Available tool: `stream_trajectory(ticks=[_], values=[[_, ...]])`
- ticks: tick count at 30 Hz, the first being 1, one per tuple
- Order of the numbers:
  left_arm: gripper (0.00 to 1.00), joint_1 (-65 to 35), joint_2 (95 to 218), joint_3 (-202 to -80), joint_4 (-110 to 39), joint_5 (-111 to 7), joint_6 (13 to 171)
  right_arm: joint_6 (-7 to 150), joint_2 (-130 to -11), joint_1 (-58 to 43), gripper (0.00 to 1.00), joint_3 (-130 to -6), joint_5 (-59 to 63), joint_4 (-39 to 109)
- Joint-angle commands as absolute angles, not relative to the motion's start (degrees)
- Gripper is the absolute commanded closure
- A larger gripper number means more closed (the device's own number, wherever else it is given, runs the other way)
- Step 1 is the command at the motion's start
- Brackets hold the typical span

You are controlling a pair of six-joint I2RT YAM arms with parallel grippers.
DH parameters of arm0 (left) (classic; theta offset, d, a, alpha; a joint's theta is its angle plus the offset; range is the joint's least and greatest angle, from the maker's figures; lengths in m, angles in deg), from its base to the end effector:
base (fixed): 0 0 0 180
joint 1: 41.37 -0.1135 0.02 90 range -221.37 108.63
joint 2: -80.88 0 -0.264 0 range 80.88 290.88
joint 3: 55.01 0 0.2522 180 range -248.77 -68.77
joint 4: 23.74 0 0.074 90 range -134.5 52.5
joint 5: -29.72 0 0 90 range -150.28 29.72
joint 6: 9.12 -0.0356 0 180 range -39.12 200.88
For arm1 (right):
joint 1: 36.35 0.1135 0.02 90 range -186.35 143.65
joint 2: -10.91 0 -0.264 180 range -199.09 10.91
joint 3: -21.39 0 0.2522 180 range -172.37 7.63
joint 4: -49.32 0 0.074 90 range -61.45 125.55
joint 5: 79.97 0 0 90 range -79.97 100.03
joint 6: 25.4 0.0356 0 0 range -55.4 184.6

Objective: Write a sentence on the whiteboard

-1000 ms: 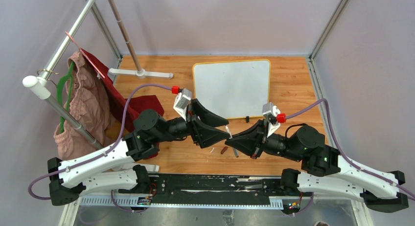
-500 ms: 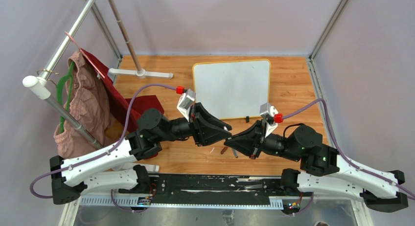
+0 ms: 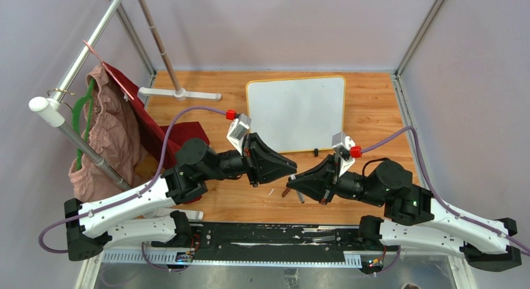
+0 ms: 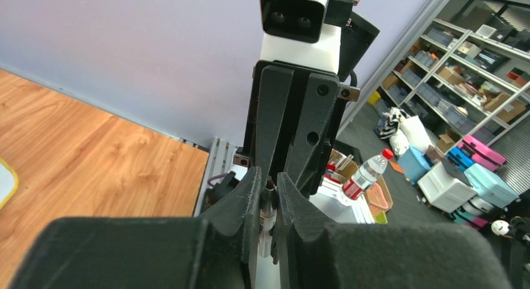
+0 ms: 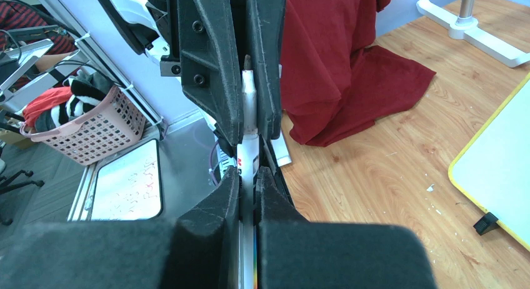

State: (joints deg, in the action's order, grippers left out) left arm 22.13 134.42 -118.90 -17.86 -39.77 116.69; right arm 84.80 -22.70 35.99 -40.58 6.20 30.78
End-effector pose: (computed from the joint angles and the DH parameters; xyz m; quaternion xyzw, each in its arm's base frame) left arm 0.0844 -0.1973 0.4011 0.2796 0.5394 -0.6690 0.4281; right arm 0.0372 0.1246 0.3981 -0.3058 0.5669 0.5674 0.5130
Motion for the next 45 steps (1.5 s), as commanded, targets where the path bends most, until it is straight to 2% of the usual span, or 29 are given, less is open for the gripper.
stream_trajectory(ticks=[1,2,4,6,10,12,18,22,29,34,35,36,39,40,45], values=[[0.69,22.44,134.16,-120.34,-15.79,-38.33,116.9,84.62,-22.98,35.46,1.0,-41.7,5.21,29.59],[0.6,22.44,134.0,-120.14,-15.79,-38.38,116.91,84.54,-23.2,35.46,1.0,-42.02,5.05,29.21],[0.54,22.44,133.78,-119.7,-15.79,-38.27,117.02,84.38,-23.53,35.41,1.0,-42.64,4.88,28.49],[0.55,22.44,133.69,-119.49,-15.79,-37.58,117.09,84.19,-23.78,35.46,1.0,-43.17,4.86,27.85],[0.65,22.49,133.52,-119.4,-15.79,-36.35,117.09,83.23,-24.56,35.46,1.0,-45.02,4.86,25.29],[0.68,22.44,133.35,-119.23,-15.83,-36.08,116.99,82.85,-24.69,35.46,1.0,-45.68,4.85,24.34],[0.63,22.44,133.1,-119.24,-17.69,-35.74,116.13,81.98,-25.04,35.46,1.0,-47.7,4.71,22.05],[0.64,22.44,132.95,-119.05,-17.81,-35.28,116.2,81.79,-25.04,35.46,1.0,-48.07,4.63,21.67],[0.76,22.44,133.25,-119.46,-17.81,-34.73,116.0,81.74,-25.74,35.46,1.0,-48.2,3.87,21.67],[1.0,22.44,133.09,-119.4,-17.8,-35.55,115.91,81.73,-26.1,35.46,1.0,-48.76,3.66,21.17],[1.0,22.44,132.87,-119.35,-17.74,-36.24,115.81,81.75,-26.17,35.46,1.0,-48.92,3.62,21.14],[1.0,22.49,132.62,-119.25,-17.72,-37.31,115.78,81.74,-26.18,35.46,0.98,-49.05,3.73,21.14],[1.0,22.44,131.29,-119.35,-17.72,-41.5,115.87,81.97,-25.89,35.44,0.65,-49.27,4.45,22.21],[1.0,22.44,130.74,-119.39,-17.72,-43.32,115.86,81.98,-25.72,35.46,0.58,-49.32,5.01,23.07],[1.0,22.44,127.25,-117.7,-13.51,-53.83,118.35,83.14,-23.91,35.46,0.34,-46.79,8.88,32.32]])
